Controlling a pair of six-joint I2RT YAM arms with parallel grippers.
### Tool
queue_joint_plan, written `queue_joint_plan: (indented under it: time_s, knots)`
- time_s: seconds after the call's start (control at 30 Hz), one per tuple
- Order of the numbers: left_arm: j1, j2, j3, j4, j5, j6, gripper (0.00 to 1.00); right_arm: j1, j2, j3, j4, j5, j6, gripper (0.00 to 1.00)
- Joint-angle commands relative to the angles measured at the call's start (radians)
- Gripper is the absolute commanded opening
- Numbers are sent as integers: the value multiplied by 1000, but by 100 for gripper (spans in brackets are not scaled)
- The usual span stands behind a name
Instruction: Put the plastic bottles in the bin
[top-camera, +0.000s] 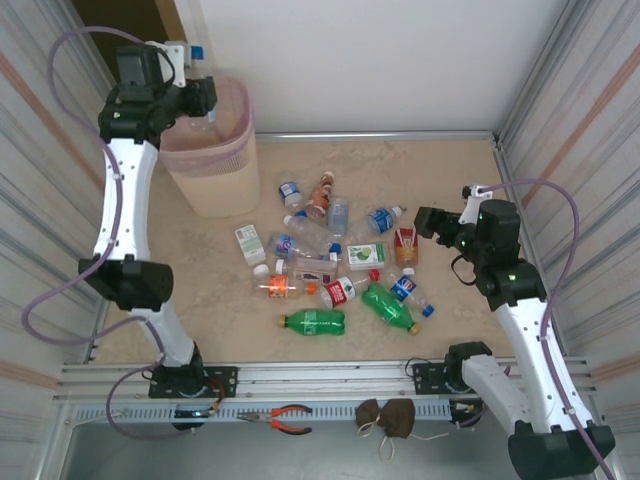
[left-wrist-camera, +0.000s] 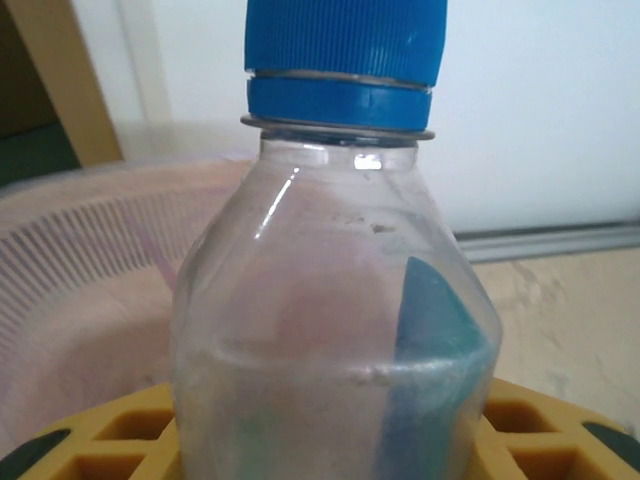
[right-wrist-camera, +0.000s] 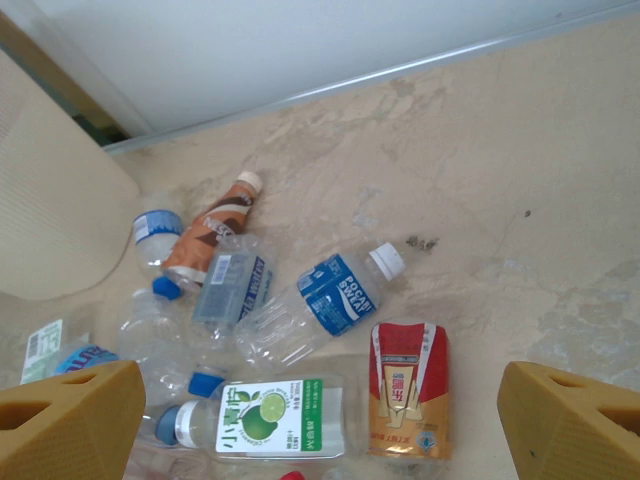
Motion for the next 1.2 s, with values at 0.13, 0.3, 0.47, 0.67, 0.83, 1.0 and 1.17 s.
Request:
queue_joint_plan:
  time_s: [0.13, 0.3, 0.47, 0.67, 0.83, 1.0, 1.17]
  knots:
    - [39, 127, 91, 27, -8, -7, 45, 6, -16, 26, -6, 40, 1, 90]
    - [39, 164, 21, 11, -31, -1, 44, 6, -9, 10, 19, 55, -9, 90]
    - [39, 187, -61, -23, -77, 27, 44, 6, 12, 5, 24, 52, -16, 90]
    - [40, 232, -121, -66, -107, 30, 45, 6, 27, -23, 40, 51, -12, 90]
    - [38, 323, -72, -144, -116, 29, 50, 5, 39, -36, 51, 49, -1, 90]
    - [40, 351, -77, -152, -114, 20, 54, 5, 53, -44, 44, 47, 18, 90]
    - [39, 352, -76, -147, -88, 13, 59, 5, 68, -40, 11, 51, 27, 90]
